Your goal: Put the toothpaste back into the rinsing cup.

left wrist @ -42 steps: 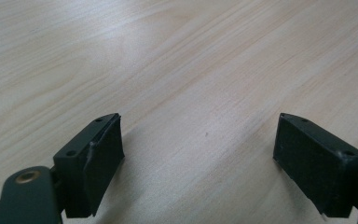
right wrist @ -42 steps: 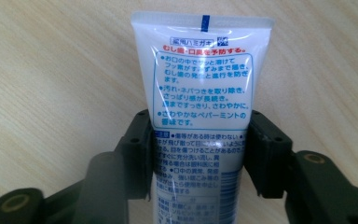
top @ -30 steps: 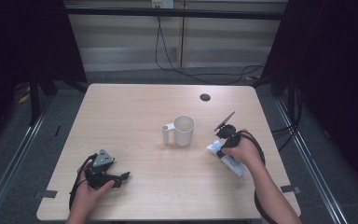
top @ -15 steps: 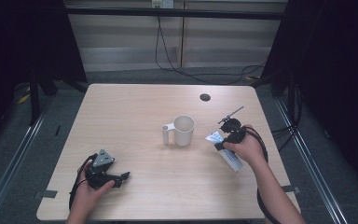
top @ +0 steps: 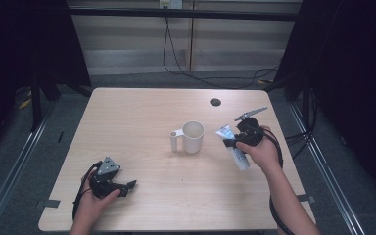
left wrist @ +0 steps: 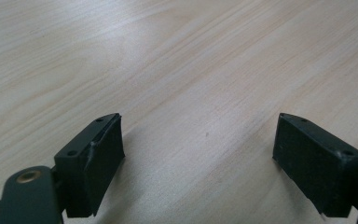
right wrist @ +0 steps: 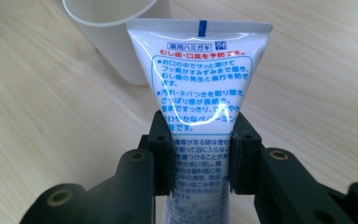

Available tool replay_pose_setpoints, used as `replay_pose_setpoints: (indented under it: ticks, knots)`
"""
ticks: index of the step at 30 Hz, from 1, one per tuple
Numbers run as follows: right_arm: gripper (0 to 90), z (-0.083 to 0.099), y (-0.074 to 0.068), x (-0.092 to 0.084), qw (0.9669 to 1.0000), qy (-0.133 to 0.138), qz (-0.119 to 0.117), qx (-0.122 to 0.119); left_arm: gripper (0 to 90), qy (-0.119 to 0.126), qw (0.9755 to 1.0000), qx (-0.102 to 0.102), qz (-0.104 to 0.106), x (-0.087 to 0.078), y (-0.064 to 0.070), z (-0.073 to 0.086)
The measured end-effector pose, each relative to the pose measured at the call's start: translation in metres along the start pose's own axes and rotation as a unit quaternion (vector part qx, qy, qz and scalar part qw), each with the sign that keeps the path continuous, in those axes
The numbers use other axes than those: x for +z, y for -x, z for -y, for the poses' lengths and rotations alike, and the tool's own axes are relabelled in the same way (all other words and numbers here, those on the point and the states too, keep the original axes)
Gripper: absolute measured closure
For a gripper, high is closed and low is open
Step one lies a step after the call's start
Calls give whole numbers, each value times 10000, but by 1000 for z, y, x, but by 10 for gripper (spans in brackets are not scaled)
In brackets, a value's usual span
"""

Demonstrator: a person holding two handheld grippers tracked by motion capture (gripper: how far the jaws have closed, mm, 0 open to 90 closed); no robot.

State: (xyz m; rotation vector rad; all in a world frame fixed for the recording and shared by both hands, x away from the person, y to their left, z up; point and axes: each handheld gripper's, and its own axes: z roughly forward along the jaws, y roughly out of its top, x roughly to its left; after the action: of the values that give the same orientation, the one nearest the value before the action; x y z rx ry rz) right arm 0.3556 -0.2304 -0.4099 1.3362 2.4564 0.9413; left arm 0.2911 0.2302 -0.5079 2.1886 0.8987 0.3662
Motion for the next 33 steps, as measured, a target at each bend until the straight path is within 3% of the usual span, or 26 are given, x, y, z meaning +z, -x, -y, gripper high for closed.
replay_pose_setpoints:
  ticks: [7, 16, 22, 27, 33]
  knots:
    - [678, -6, -4, -6, 9992, 392, -92, -8, 160, 2, 10000, -16, 6, 0, 0, 0]
    - [678, -13, -9, -13, 9964, 838, -50, -120, 159, 0, 10000, -3, -1, 0, 0, 0]
    - [678, -15, -11, -14, 9943, 1065, 14, -55, 160, 3, 10000, -2, 0, 0, 0, 0]
    - [679, -16, -11, -16, 9904, 1384, 19, -70, 159, 1, 10000, -2, 1, 0, 0, 0]
    - [679, -19, -13, -21, 9834, 1812, 106, -29, 159, 1, 10000, -6, 1, 0, 0, 0]
